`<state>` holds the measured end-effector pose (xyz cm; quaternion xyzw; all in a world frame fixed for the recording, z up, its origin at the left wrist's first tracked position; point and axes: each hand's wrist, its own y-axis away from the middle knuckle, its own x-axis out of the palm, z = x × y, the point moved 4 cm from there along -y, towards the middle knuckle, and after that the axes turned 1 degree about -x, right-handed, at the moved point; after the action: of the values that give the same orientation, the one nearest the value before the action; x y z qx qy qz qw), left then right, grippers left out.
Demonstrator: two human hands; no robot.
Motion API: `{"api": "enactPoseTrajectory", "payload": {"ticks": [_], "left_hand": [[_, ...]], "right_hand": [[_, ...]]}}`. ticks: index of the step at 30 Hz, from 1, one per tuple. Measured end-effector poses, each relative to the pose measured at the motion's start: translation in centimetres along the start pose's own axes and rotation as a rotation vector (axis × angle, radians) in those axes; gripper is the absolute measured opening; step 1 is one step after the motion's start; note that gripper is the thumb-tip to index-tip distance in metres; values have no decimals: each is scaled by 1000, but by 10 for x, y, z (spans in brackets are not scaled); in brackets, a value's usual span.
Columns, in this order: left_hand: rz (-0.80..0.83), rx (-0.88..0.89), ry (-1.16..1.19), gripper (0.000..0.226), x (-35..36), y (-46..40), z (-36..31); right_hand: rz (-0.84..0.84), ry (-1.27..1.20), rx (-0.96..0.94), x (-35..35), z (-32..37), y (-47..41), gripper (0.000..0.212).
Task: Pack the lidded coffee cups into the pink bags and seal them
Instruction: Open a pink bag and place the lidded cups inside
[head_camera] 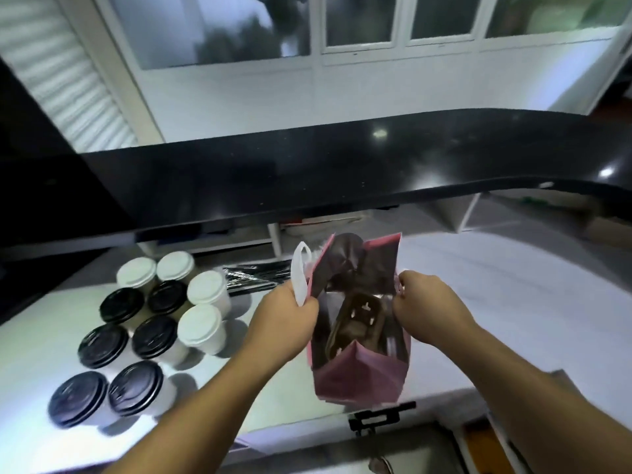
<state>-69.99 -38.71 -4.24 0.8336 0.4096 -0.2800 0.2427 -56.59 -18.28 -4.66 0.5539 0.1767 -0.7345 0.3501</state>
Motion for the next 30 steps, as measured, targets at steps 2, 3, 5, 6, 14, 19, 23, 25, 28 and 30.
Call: {"api": "enactPoseTrajectory", "payload": {"ticks": [2,3,5,6,14,19,23,25,28,30], "left_hand": [[-39,-43,12,30,-12,-1,12],[-58,-62,15,30,-17,-1,17],[-96,-89,15,28,-26,-1,24],[-115,-104,13,26,-30,-1,27],[-192,-243,40,31,-44,6,49],[-164,-201,117,24,-41,13,54],[-81,-120,309,27,-53,12,56],[-9,-60,418,34,-66,10,62],[-105,-143,494,45,-99,-5,91],[-219,-199,357,37,-118,-21,118]], "right_hand": [[33,-11,-54,10,18,-10,8],[49,-14,-81,14,26,-15,8],[85,-20,-134,22,39,-24,8],[102,-26,-157,25,44,-27,8],[168,-56,-336,44,72,-48,14],[191,-87,-342,53,79,-46,21],[174,-104,-326,49,84,-43,17],[158,-96,-312,48,86,-41,13],[125,-78,-292,47,89,-38,12],[120,-84,-266,47,91,-35,13]]}}
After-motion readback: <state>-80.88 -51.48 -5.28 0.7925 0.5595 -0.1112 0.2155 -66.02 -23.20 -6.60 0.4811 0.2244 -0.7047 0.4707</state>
